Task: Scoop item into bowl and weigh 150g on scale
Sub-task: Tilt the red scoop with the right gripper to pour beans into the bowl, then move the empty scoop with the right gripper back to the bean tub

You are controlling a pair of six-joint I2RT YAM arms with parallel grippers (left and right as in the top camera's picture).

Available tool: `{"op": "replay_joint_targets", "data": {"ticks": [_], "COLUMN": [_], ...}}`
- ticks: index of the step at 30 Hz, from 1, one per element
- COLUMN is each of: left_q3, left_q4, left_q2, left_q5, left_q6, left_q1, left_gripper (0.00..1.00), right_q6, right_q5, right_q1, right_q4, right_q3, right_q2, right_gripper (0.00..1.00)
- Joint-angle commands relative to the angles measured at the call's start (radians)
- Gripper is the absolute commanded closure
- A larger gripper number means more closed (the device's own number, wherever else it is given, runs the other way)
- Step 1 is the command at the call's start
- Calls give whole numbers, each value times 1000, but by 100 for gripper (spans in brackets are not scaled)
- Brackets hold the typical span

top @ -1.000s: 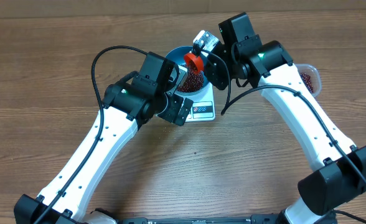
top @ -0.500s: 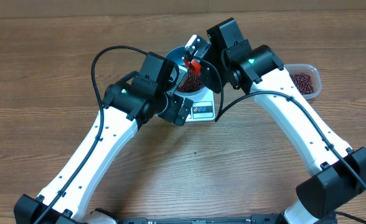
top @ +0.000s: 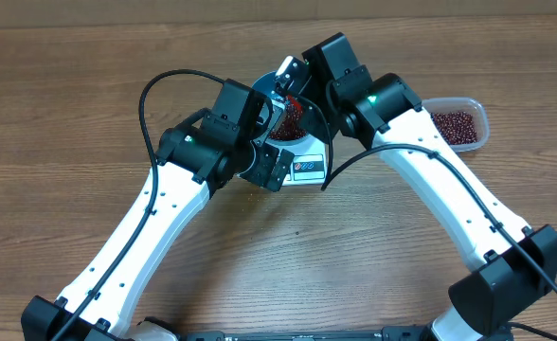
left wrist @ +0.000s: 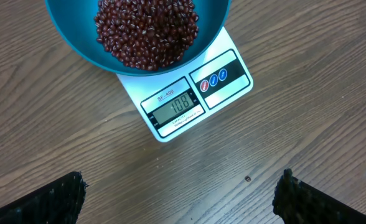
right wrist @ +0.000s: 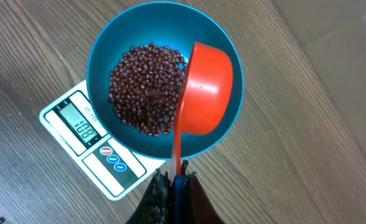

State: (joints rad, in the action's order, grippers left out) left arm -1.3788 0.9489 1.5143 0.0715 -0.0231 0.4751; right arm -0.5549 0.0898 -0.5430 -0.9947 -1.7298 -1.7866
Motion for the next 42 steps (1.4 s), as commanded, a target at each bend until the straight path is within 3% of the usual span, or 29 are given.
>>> {"op": "replay_joint_targets", "data": {"ticks": [1, 19, 29, 37, 42], "left_q3": [3, 3, 3, 3, 3], "left_q4": [-4, -4, -4, -4, -4], "left_q2": [-23, -22, -22, -23, -23], "left_q5": [7, 7, 7, 7, 7], "left_q6": [-6, -6, -6, -6, -6], "left_q1": [-5, -5, -5, -5, -5], "left_gripper": [0, 0, 0, 0, 0], "right_q6": [-4, -2, 93, 254, 346], "right_q5": [30, 96, 89, -230, -256], "right_q1": [-1, -1, 4, 234, 455], "right_q4": [5, 6, 13, 8, -8], "right_q3": [-33, -33, -33, -33, -33], "right_q2": [42, 42, 42, 88, 172], "right_gripper": [96, 96, 96, 96, 96]}}
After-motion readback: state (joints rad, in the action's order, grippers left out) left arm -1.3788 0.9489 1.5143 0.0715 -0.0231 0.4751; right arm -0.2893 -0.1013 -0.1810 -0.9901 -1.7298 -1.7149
